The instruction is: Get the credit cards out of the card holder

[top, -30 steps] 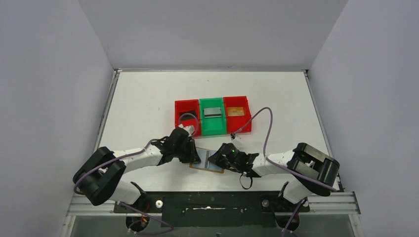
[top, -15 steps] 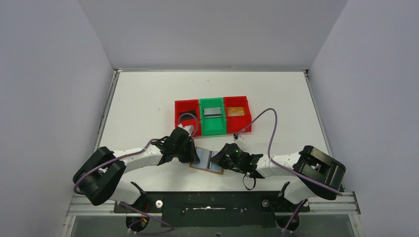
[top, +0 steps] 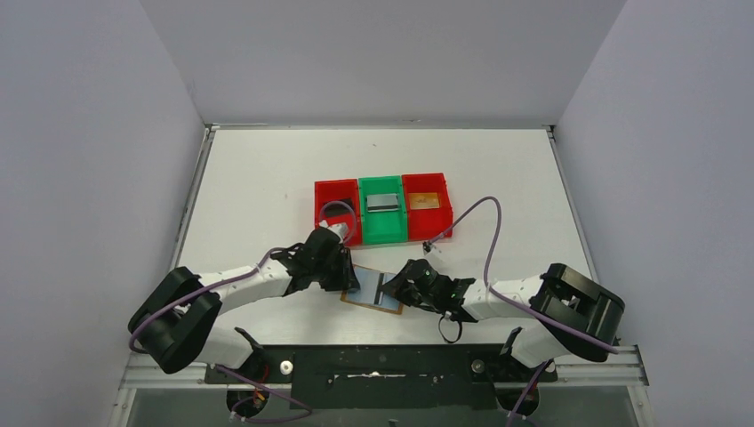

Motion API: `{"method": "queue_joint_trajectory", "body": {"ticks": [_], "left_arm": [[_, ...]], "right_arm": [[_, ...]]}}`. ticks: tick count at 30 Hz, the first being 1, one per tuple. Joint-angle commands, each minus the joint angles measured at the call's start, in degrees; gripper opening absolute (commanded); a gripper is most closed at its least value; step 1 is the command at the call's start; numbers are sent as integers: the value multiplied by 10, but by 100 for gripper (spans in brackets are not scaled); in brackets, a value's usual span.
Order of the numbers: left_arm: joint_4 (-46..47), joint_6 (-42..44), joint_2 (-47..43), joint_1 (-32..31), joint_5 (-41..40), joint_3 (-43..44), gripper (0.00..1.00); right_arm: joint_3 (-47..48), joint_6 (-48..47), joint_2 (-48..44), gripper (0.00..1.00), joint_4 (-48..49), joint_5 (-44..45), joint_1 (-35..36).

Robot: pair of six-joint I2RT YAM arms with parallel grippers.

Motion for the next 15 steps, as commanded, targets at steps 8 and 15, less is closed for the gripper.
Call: {"method": "queue_joint_trajectory", "body": {"ticks": [8,15], "left_arm": [[9,24,-93,0,35,38,35],[54,11,-26,-1,94,24,35]], "right_arm": [[24,-1,38,1,-2,5,-3],[30,-1,42,1,-7,4,-3]]}}
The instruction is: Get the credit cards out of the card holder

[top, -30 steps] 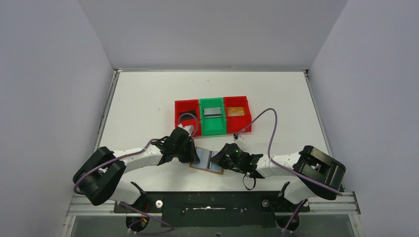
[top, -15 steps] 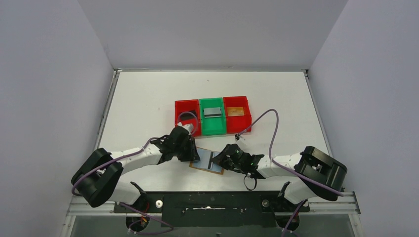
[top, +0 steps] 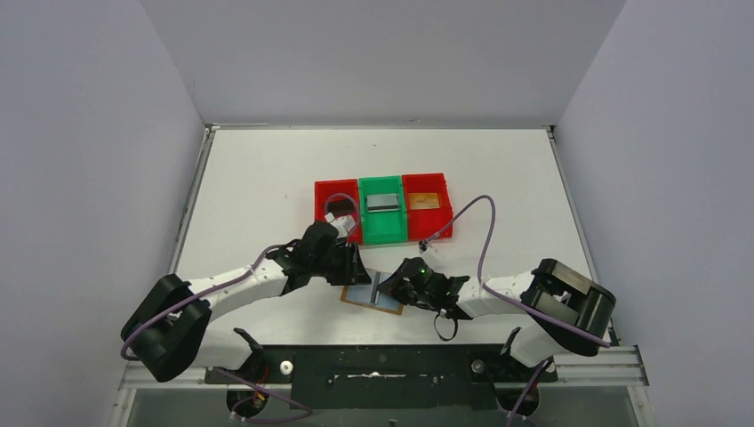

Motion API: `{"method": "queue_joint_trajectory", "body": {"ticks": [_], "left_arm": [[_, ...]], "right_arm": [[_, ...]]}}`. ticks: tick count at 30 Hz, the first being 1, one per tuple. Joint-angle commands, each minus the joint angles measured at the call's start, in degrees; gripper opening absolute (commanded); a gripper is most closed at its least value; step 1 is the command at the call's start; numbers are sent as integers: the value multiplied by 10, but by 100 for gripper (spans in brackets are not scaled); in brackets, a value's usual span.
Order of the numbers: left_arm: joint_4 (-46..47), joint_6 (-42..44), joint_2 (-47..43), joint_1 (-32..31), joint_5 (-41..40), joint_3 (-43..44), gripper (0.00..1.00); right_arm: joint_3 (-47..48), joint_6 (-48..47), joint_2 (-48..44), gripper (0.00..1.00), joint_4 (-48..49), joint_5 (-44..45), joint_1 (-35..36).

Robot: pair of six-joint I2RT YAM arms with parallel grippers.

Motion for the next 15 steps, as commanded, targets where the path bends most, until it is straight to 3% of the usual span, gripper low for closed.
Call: {"method": "queue_joint_trajectory", "body": {"ticks": [1,15], "left_arm": [[41,2,37,-3,42,3,35],[36,19,75,-9,16,7,35]], "right_arm": [[10,-5,6,1,-18,10,-3],[-12,13,-42,1,-35,29,-2]]}}
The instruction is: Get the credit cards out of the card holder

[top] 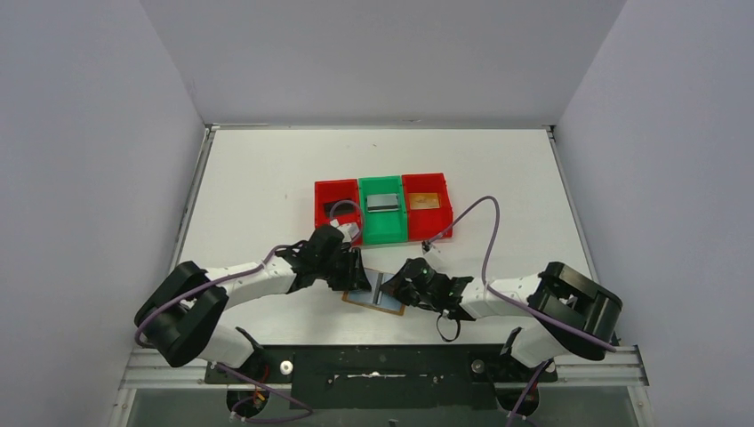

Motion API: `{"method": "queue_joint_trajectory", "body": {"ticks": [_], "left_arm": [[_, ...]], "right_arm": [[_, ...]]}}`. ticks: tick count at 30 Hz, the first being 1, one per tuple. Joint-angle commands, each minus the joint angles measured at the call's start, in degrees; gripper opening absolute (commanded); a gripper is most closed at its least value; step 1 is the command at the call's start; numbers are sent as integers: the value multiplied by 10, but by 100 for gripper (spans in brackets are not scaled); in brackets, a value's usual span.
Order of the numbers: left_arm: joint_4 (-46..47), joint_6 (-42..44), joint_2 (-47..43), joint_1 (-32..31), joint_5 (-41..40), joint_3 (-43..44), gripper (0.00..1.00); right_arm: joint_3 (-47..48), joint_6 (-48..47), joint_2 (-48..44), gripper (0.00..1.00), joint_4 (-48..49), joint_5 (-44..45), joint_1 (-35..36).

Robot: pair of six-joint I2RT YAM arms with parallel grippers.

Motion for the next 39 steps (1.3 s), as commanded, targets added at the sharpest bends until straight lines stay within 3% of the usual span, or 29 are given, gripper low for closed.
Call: {"method": "queue_joint_trajectory", "body": {"ticks": [1,16,27,35,39], "left_arm": [[26,19,8,-3,-7,9,35],[67,13,22,-34,20,28,34],[-17,-21,36,-35,-127,0,30],[-25,-17,46,-35,-129,9,29],[-19,-7,52,-36,-114,9,24]], "right_arm": [[-12,8,-27,1,-15,27,-2],[-20,10,-21,1,-1,17,-3],[-15,-2,-61,1,-38,28,-5],[-44,13,-88,2,-35,28,-5],[-53,21,-76,7,-1,24,-6]]}}
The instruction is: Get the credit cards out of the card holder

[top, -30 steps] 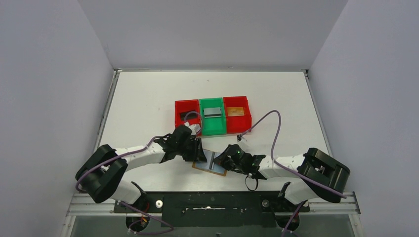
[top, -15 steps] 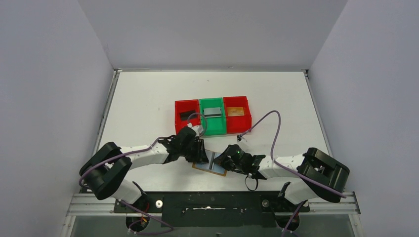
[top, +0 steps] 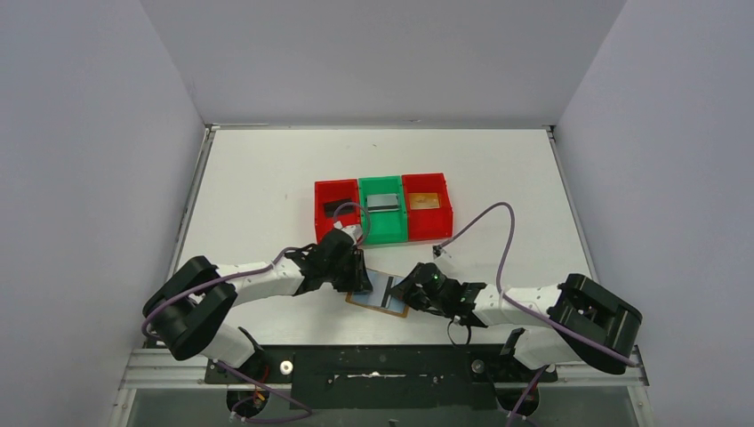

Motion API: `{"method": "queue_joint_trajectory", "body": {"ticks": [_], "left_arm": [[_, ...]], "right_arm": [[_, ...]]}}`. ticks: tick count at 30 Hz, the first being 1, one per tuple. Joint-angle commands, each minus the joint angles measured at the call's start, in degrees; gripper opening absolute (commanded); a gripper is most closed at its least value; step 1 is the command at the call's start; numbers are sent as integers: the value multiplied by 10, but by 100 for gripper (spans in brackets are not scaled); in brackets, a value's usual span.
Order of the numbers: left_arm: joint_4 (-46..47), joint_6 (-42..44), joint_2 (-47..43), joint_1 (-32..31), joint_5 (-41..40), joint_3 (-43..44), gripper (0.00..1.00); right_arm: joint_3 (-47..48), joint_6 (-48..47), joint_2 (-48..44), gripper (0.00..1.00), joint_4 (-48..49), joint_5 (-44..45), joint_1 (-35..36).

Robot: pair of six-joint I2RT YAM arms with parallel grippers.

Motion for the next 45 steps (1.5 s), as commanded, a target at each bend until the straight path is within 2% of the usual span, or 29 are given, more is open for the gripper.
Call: {"method": "queue_joint_trajectory", "body": {"ticks": [1,6,9,15,18,31,38,45], "left_arm": [[-35,23,19,0,-33,2,22],[-43,27,27,-5,-33,1,15],[-44,27,30,-6,-33,-1,13],[-53,27,33,-8,-42,3,12],[-55,26,33,-8,-44,6,11],[-84,32,5,-8,-49,40,12],[-107,39,-67,-8,-65,54,32],[-103,24,-132,-2,-99,25,48]], "right_arm": [[-13,12,3,10,54,14,-4],[-22,23,32,21,118,13,-4],[-29,29,44,22,136,13,-4],[-52,33,34,12,159,19,-3],[-61,32,9,3,147,26,-3],[-82,20,-65,2,100,32,-6],[-69,-1,-97,0,75,48,-6],[-25,-30,-102,0,8,51,-6]]}}
